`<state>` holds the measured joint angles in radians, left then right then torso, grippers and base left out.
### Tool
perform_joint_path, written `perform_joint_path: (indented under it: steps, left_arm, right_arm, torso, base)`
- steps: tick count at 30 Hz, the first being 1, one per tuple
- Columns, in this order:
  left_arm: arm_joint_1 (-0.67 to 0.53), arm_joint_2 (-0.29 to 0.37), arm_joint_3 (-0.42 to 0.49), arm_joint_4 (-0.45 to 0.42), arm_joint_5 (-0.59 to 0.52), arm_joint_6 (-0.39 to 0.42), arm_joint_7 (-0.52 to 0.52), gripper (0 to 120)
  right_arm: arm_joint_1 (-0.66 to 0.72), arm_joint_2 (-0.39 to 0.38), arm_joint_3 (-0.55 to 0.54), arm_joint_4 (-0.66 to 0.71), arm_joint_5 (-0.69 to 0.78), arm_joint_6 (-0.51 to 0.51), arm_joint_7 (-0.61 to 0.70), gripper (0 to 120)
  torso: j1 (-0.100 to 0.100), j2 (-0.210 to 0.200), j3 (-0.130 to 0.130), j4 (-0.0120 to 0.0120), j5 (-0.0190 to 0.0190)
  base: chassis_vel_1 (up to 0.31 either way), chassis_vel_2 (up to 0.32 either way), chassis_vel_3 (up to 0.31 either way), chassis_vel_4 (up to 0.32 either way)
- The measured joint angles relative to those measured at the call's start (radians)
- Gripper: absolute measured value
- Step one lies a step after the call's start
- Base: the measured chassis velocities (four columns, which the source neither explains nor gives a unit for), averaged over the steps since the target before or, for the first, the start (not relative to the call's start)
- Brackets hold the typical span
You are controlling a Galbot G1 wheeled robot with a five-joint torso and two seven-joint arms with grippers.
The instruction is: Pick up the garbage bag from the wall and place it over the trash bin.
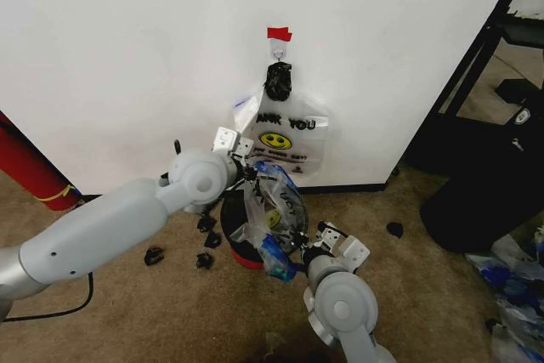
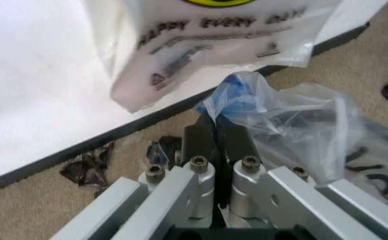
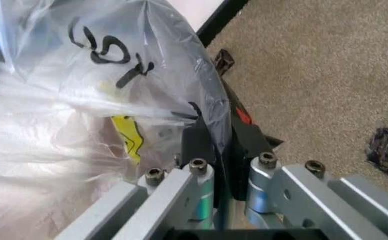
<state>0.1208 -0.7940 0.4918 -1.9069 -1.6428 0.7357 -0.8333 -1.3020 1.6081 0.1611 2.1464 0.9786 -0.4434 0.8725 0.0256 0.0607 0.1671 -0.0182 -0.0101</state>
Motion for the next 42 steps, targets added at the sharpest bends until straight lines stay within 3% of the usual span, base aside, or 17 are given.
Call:
perform_joint_path:
  steps: [12,16,18,27,35,38,42]
  left_arm:
    - [0.047,0.068,-0.103,0.018,-0.099,0.0,-0.01,0]
    - [0.1,0.11,-0.173,0.005,-0.113,0.0,0.004,0]
    - [0.156,0.133,-0.252,-0.017,-0.14,0.0,0.012,0]
    - [0.273,0.137,-0.364,-0.04,-0.202,0.0,0.017,0]
    - [0.327,0.151,-0.43,-0.09,-0.203,0.0,0.015,26]
    - [0.36,0.19,-0.475,-0.14,-0.193,0.0,0.013,41]
    - [0.413,0.224,-0.536,-0.217,-0.143,0.0,0.014,52]
  right_arm:
    - [0.0,0.0,0.048,0.029,0.089,0.003,-0.032,0]
    - [0.004,0.0,0.062,0.03,0.098,0.008,-0.037,0]
    - [0.012,0.0,0.072,0.03,0.105,0.011,-0.036,0]
    - [0.023,0.0,0.066,0.03,0.106,0.015,-0.025,0]
    - [0.022,0.0,0.062,0.03,0.1,0.02,-0.024,0]
    - [0.028,0.0,0.064,0.022,0.095,0.023,-0.024,0]
    - [0.037,0.0,0.068,0.009,0.09,0.036,-0.024,0]
  torso:
    - [0.0,0.0,0.0,-0.0002,0.0]
    - [0.0,0.0,0.0,0.0003,-0.0003]
    - [0.0,0.0,0.0,0.0003,0.0002]
    - [0.0,0.0,0.0,0.0,0.0]
    - [0.0,0.0,0.0,-0.0001,0.0]
    - [0.0,0.0,0.0,0.0001,-0.0001]
    - [0.0,0.0,0.0,0.0003,0.0]
  base:
    - [0.0,0.0,0.0,0.0]
    - [0.0,0.0,0.0,0.0]
    - [0.0,0.0,0.0,0.0]
    - [0.0,0.0,0.0,0.0]
    - [0.0,0.0,0.0,0.0]
    - [0.0,0.0,0.0,0.0]
    - [0.0,0.0,0.0,0.0]
